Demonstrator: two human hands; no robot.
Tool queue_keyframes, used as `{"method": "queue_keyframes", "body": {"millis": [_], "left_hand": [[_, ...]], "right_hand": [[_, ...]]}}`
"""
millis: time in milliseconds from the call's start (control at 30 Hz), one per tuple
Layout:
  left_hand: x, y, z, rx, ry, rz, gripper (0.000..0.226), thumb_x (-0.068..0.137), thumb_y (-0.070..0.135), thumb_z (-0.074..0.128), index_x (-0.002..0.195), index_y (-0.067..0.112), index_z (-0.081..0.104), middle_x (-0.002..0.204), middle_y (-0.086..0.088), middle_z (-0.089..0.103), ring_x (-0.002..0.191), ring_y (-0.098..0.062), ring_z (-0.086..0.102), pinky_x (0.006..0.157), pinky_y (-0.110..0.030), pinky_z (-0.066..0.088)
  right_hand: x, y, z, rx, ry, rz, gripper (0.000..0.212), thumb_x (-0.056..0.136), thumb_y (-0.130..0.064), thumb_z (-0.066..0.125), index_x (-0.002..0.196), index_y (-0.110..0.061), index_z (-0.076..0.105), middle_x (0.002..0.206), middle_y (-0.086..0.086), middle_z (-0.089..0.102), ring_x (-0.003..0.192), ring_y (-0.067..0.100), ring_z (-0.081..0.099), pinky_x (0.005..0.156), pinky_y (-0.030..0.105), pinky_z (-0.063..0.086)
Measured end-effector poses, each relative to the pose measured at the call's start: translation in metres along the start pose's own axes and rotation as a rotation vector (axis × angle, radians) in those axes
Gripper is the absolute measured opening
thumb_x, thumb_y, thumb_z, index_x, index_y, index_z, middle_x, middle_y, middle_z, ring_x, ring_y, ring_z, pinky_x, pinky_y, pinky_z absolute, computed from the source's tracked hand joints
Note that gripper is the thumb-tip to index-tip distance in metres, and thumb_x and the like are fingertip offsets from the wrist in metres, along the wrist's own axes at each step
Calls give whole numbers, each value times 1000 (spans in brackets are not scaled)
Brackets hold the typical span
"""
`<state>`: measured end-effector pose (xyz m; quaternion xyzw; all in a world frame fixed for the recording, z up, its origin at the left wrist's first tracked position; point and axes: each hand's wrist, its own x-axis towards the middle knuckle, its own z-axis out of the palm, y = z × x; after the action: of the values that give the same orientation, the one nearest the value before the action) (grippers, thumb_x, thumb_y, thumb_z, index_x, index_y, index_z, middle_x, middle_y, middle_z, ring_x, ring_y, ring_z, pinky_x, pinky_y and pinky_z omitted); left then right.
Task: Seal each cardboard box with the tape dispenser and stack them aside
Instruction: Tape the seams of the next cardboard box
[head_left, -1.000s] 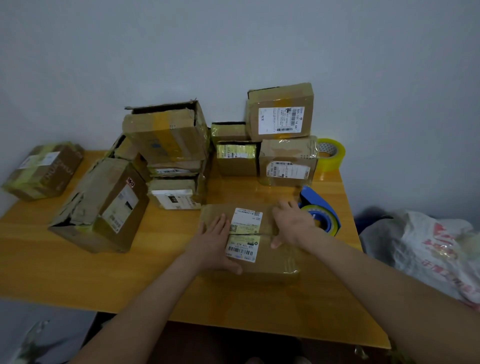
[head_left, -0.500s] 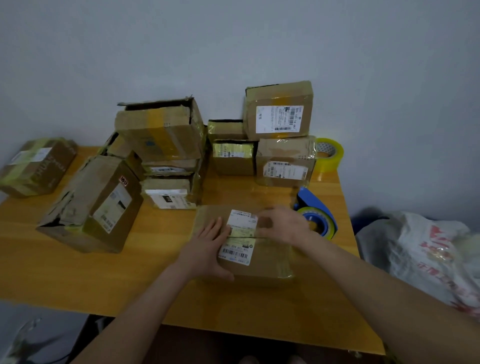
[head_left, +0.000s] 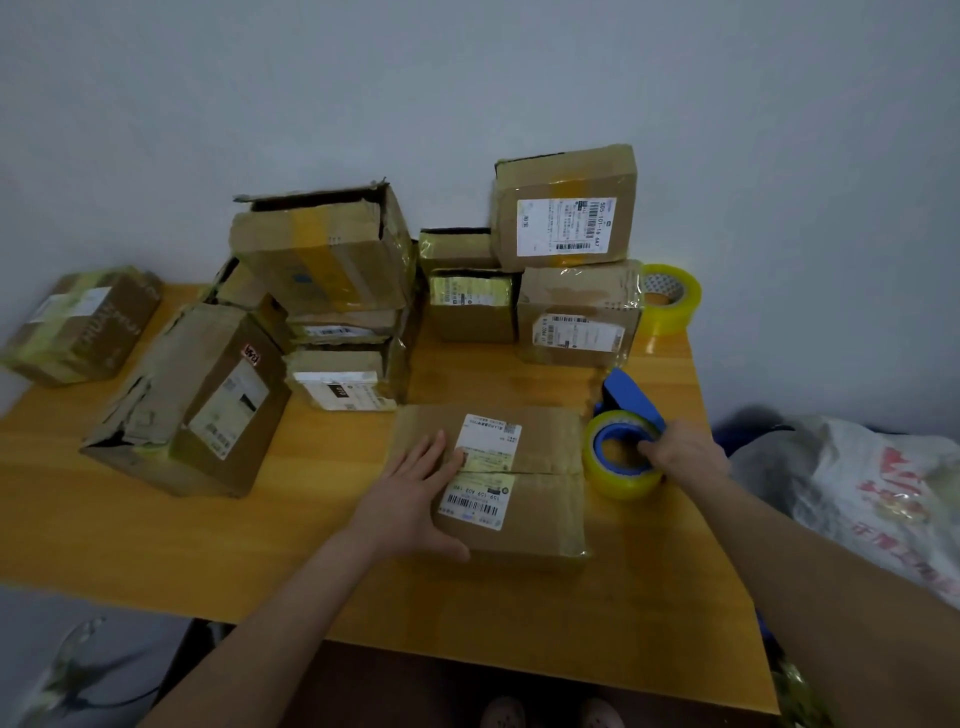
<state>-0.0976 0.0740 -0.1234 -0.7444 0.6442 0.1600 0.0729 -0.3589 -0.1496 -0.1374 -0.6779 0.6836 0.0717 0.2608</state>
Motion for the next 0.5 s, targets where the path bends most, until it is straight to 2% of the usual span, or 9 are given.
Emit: {"method": "queue_keyframes", "body": {"millis": [100,200,233,267,333,400,467,500], "left_hand": [[0,0,-1,-12,2,5,127,58,85,58,150,31,-11,150,6,-30,141,-12,-26,113,-32,-14],[-1,1,-3,-11,0,3,126,59,84,58,150,31,-10,153,6,-27,143,-13,-22,113,-32,-13],[-1,2,-4,-7,-4,3,125,60,84,58,150,31,-11,154,5,-27,144,-13,-22,113,-32,-12],[-1,2,-5,-5,-12,6,125,61,83,58,150,30,-11,155,4,-27,144,-14,-22,114,-33,-12],[-1,3,-6,-13,-29,7,125,62,83,58,150,30,-12,155,3,-26,144,-15,-22,115,-34,-11],[-1,1,-7,-26,-30,12,125,62,82,59,150,30,-12,156,3,-25,144,-15,-22,116,-35,-9],[-2,1,-5,-48,-18,20,125,62,81,61,151,29,-11,157,3,-24,144,-14,-21,116,-36,-8],[-2,1,-5,-64,-8,23,126,61,81,62,151,29,-10,157,4,-23,144,-14,-20,117,-36,-8]], "right_hand": [[-1,-5,-11,203,-27,-38,35,91,-33,63,69,-10,47,64,7,49,60,25,51,50,30,38],[-9,-19,-43,378,-30,-76,25,84,-16,71,72,-5,51,62,9,48,53,23,47,49,33,39],[-12,-24,-55,421,-39,-102,20,80,-11,73,81,-2,55,66,10,49,55,22,47,50,34,40],[-15,-29,-67,454,-49,-139,25,78,-7,73,95,0,57,72,11,51,60,22,49,51,34,40],[-28,-42,-88,472,-95,-228,45,76,-2,70,118,5,54,80,10,54,64,20,50,53,31,38],[-47,-61,-99,467,-163,-336,40,73,-2,70,112,1,60,78,7,56,64,17,50,55,28,39],[-68,-84,-96,467,-235,-431,32,69,-8,79,96,-13,62,85,3,61,69,14,56,57,23,42],[-77,-95,-88,459,-272,-471,34,68,-13,83,92,-18,60,89,1,62,73,13,58,58,22,44]]}}
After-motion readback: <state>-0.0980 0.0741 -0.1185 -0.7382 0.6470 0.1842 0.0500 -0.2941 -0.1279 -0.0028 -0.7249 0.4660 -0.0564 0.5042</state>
